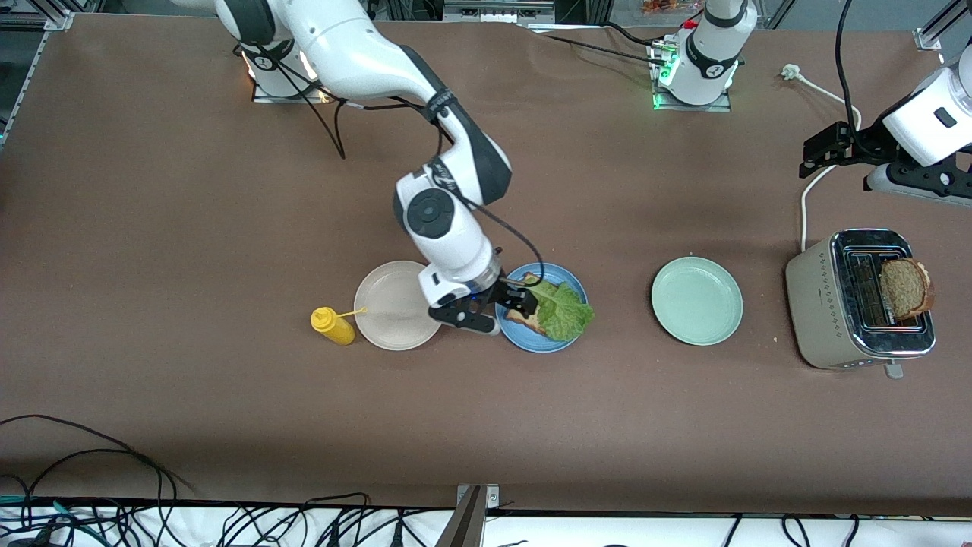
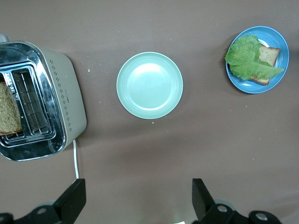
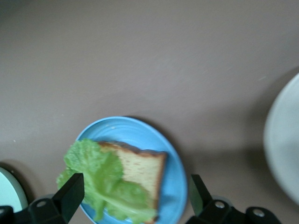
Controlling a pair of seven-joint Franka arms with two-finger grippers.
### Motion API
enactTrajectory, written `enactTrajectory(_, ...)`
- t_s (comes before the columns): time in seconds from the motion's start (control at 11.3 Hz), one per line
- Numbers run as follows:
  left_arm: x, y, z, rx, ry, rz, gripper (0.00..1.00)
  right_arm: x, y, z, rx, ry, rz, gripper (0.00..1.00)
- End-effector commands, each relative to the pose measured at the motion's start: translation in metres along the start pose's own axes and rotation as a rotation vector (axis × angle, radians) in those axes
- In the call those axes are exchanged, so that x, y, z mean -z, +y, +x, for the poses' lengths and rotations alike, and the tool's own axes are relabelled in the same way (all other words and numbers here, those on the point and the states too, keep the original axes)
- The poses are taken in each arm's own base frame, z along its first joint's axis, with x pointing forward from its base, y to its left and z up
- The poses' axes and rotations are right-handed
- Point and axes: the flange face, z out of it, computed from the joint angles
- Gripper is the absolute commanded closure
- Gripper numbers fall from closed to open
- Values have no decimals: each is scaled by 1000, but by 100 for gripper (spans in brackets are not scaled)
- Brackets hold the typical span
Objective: Make sandwich in blue plate with both arms
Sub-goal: 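Move the right gripper back toward the yellow squeeze bottle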
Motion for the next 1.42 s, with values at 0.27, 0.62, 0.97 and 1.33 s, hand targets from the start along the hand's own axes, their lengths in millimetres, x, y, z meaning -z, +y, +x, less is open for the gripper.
enactTrajectory(0.27, 2, 2, -5, -1, 4, -19, 0, 111, 78, 42, 320, -200, -45, 0)
enactTrajectory(0.62, 4, 2, -5, -2, 7, -19, 0, 160, 151, 85, 660, -261, -127, 0)
enactTrajectory(0.97, 4, 2, -5, -2, 7, -19, 0, 192, 209, 129, 982, -295, -115, 0)
enactTrajectory(1.33, 4, 2, -5, -2, 7, -19, 0, 205, 259, 162, 1244, -303, -44, 0)
